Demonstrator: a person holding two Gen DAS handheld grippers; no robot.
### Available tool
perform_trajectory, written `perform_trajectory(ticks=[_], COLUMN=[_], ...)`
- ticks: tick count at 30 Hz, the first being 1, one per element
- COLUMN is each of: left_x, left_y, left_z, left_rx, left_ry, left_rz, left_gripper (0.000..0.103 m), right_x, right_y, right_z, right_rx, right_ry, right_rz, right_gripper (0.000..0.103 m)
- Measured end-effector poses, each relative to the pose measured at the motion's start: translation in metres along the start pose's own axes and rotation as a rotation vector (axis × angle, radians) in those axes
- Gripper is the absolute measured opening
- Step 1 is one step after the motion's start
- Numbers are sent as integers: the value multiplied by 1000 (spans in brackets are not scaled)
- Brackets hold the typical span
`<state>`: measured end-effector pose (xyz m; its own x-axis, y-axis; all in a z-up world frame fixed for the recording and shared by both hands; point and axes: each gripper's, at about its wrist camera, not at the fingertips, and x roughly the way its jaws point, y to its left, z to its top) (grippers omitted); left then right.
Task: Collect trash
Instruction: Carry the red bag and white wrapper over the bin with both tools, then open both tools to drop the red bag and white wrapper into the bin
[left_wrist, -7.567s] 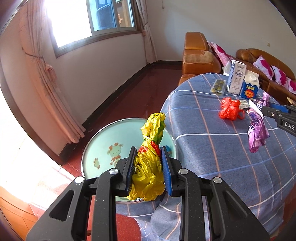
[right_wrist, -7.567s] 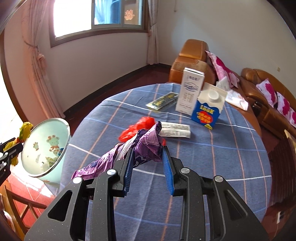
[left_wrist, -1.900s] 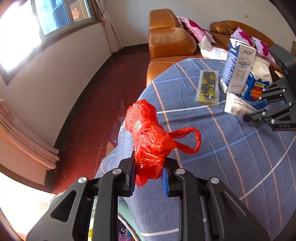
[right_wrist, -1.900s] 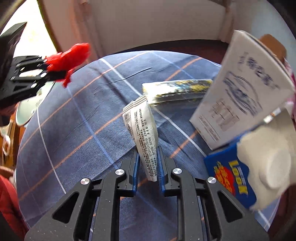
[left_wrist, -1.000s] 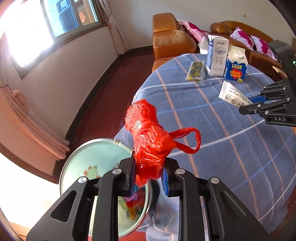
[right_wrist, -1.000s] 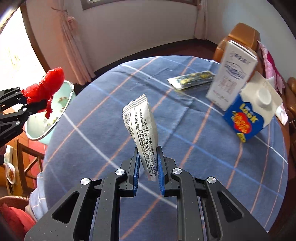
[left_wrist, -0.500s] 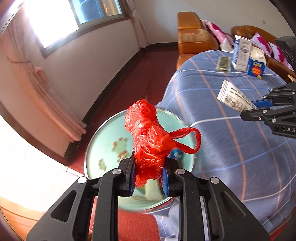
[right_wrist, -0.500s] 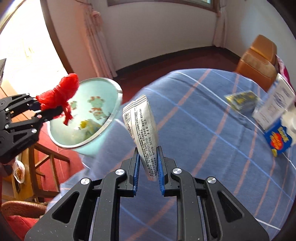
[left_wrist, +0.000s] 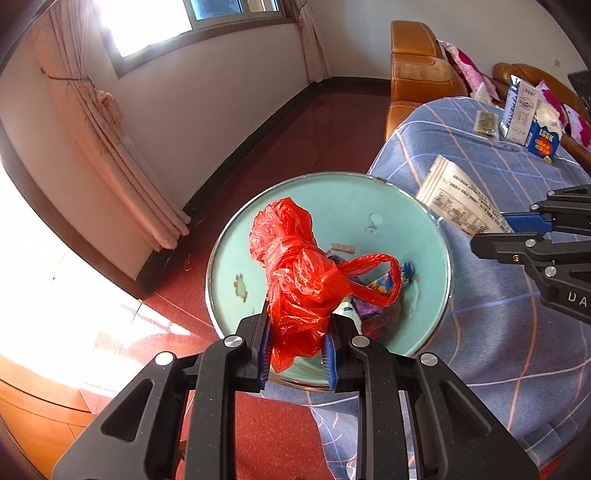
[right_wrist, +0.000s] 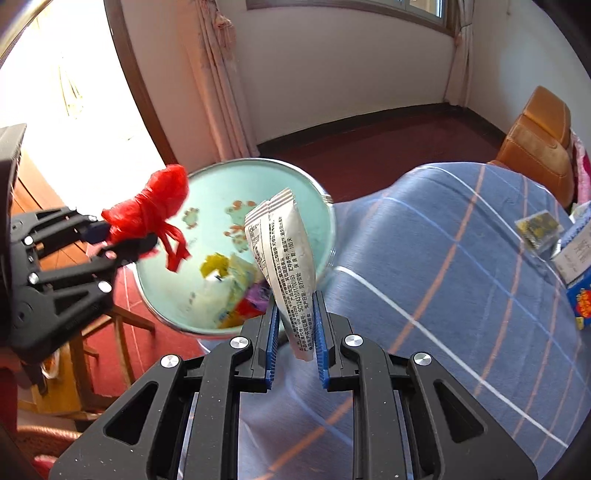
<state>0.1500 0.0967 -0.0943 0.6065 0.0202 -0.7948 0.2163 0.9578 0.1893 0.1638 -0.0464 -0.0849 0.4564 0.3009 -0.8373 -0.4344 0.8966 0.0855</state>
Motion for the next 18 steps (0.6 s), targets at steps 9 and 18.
perform_trajectory(ticks=[9,18], left_x=[17,35], left_y=[3,6], left_z=[1,4], left_rx=[1,-3], left_ry=[26,53], left_rz=[2,-8], left_gripper=[22,22], right_x=[18,37], right_y=[20,15], right_z=[21,33], right_rx=[15,42], right_ry=[7,33], right_rz=[9,10], right_gripper=[18,18])
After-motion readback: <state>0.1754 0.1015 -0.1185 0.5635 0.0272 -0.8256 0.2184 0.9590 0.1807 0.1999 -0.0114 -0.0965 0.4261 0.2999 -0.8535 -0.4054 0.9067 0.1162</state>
